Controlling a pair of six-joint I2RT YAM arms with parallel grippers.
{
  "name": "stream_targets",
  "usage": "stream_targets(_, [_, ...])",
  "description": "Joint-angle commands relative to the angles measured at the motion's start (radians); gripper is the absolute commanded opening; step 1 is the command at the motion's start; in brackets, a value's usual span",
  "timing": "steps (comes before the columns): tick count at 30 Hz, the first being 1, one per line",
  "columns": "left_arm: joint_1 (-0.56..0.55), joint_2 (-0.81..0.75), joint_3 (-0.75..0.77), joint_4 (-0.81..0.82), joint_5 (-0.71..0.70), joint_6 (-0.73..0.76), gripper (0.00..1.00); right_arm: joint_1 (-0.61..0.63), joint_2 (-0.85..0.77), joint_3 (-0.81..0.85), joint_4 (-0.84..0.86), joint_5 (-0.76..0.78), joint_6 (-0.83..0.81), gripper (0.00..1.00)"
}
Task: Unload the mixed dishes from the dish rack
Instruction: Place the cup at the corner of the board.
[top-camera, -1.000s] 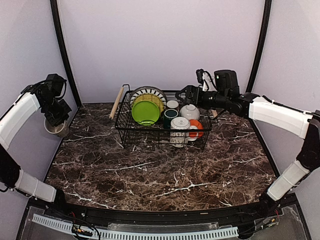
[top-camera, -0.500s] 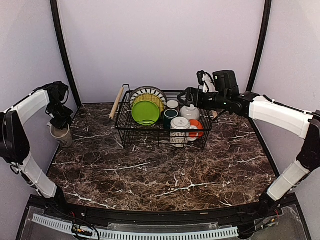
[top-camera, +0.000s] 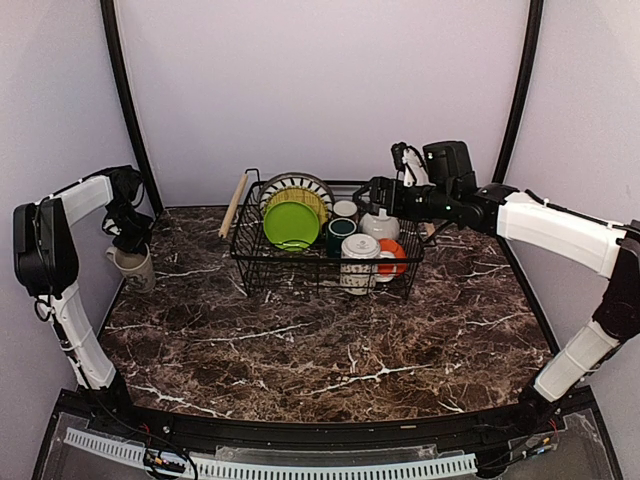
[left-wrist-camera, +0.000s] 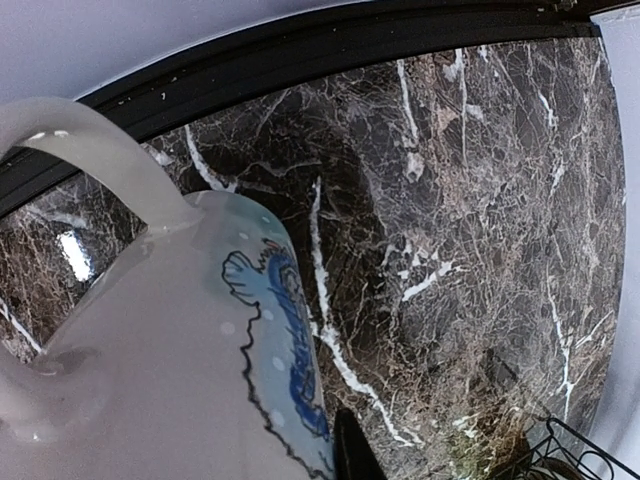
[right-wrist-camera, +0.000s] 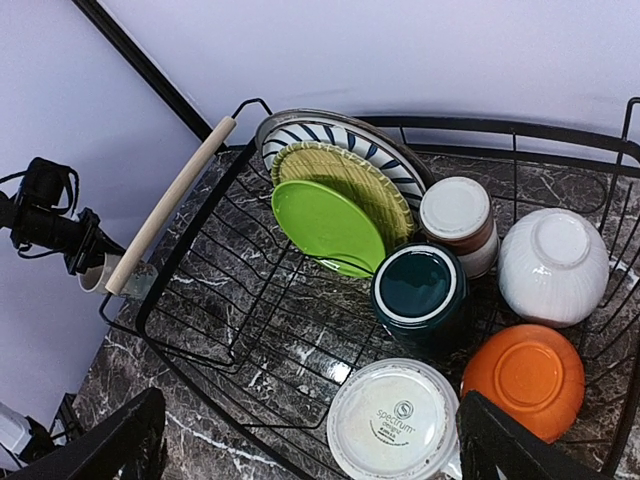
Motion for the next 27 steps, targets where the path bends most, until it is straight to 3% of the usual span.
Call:
stream_targets(1, [0.024, 0.008, 0.055, 0.008, 0.017, -0.043, 0.01, 0.018, 0.015, 0.031, 0.005, 0.02, -0.003, 0.99])
stream_targets(5, [0.029, 0.015, 0.049, 0.005, 0.023, -0.047, 0.01, 0.024, 0.025, 0.037, 0.003, 0.026, -0.004, 0.99])
stream_targets(7, [0.036, 0.019, 0.037, 0.004, 0.046, -0.055, 0.07, 0.025, 0.03, 0.04, 0.003, 0.029, -0.006, 0.99])
stream_targets(11, [0.04, 0.025, 0.028, 0.008, 0.065, -0.054, 0.32, 0.027, 0.043, 0.051, 0.003, 0.025, -0.009, 0.99])
stream_targets(14, [0.046, 0.023, 0.037, 0.005, 0.057, -0.04, 0.6, 0.029, 0.047, 0.054, 0.001, 0.027, -0.013, 0.99])
stream_targets(16, [0.049, 0.019, 0.046, 0.002, 0.049, -0.025, 0.67, 0.03, 0.045, 0.053, -0.001, 0.032, -0.016, 0.99])
stream_targets(21, [0.05, -0.026, 0.065, 0.018, 0.031, 0.041, 0.8, 0.032, 0.043, 0.05, -0.003, 0.039, -0.019, 0.99])
stream_targets(27, [0.049, -0.147, 0.035, 0.167, 0.111, 0.22, 0.85, 0.032, 0.049, 0.051, -0.004, 0.042, -0.023, 0.99])
